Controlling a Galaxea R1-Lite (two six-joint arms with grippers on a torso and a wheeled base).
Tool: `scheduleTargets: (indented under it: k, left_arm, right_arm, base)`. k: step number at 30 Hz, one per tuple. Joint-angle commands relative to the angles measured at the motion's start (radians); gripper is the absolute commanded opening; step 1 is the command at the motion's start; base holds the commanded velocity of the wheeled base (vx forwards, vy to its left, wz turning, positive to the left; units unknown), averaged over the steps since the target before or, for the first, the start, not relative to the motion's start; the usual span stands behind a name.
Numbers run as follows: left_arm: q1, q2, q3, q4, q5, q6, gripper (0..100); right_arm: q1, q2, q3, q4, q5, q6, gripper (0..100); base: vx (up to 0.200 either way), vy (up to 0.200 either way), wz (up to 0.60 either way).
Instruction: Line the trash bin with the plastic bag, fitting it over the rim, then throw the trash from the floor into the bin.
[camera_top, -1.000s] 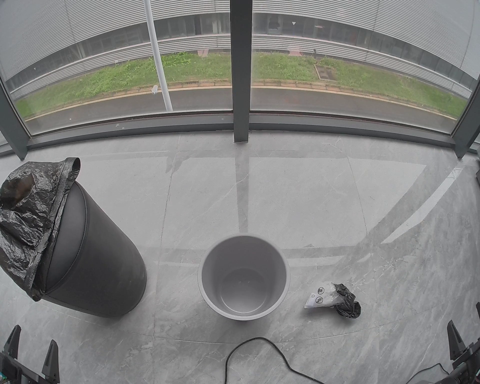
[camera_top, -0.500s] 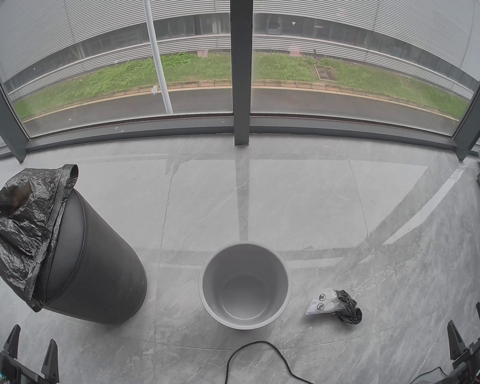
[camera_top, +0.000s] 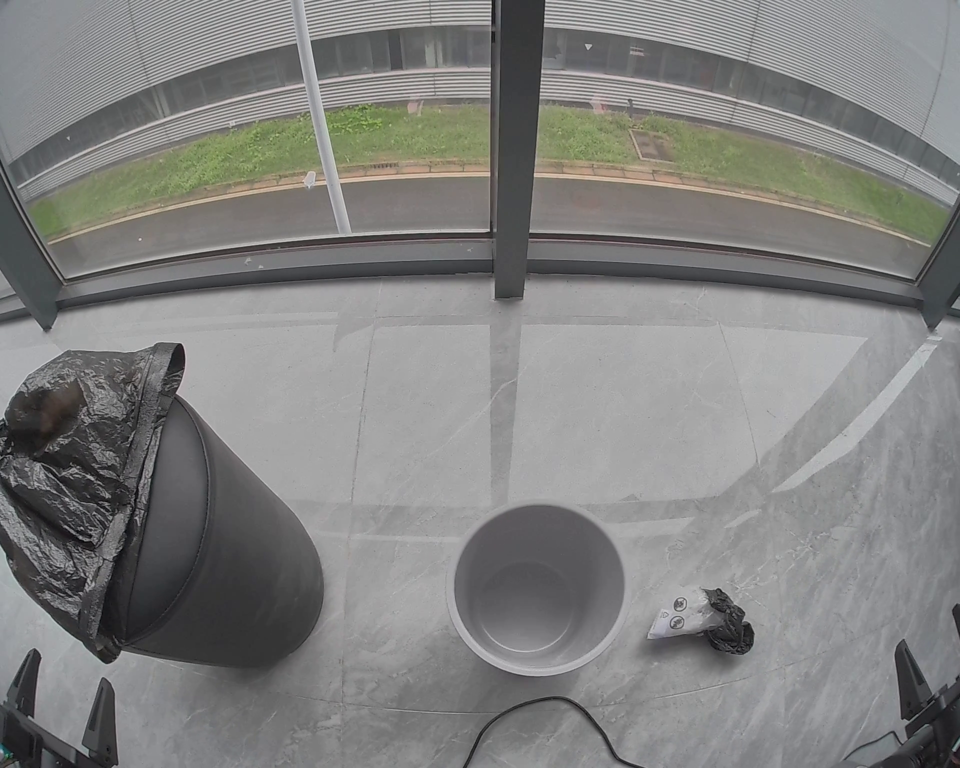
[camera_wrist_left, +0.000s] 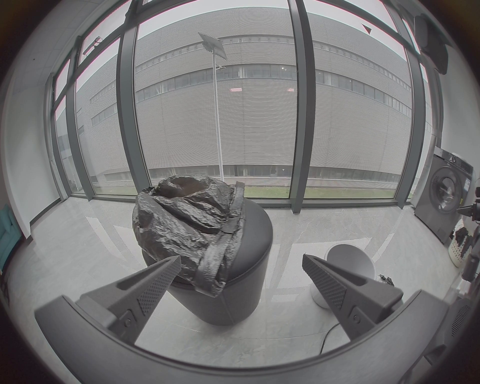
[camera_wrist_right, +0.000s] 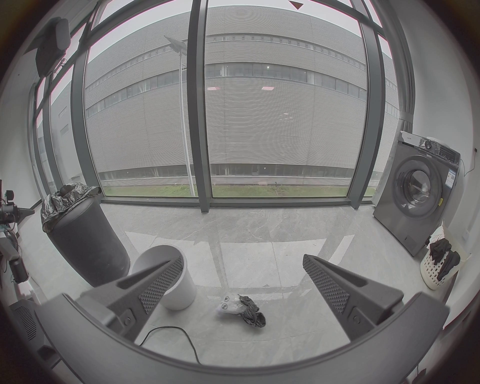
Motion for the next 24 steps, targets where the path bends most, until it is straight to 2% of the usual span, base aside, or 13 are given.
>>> scheduleTargets:
  k: [1,15,24]
  left_arm:
    - [0.0,-0.017,0.018,0.0,0.001,0.0,100]
    - [0.0,-0.017,0.018,-0.001,-0.004,0.01,100]
    - [0.0,-0.017,0.018,0.004,-0.004,0.01,100]
  right_arm:
    - [0.0,-0.013,0.016,0.001,0.0,0.0,100]
    - [0.0,-0.012,0.015,0.002,0.0,0.0,100]
    - [0.0,-0.012,0.015,0.002,0.0,0.0,100]
  base:
    - [0.0,0.2,0.0]
    - [0.0,0.2,0.0]
    - [0.0,0.0,0.0]
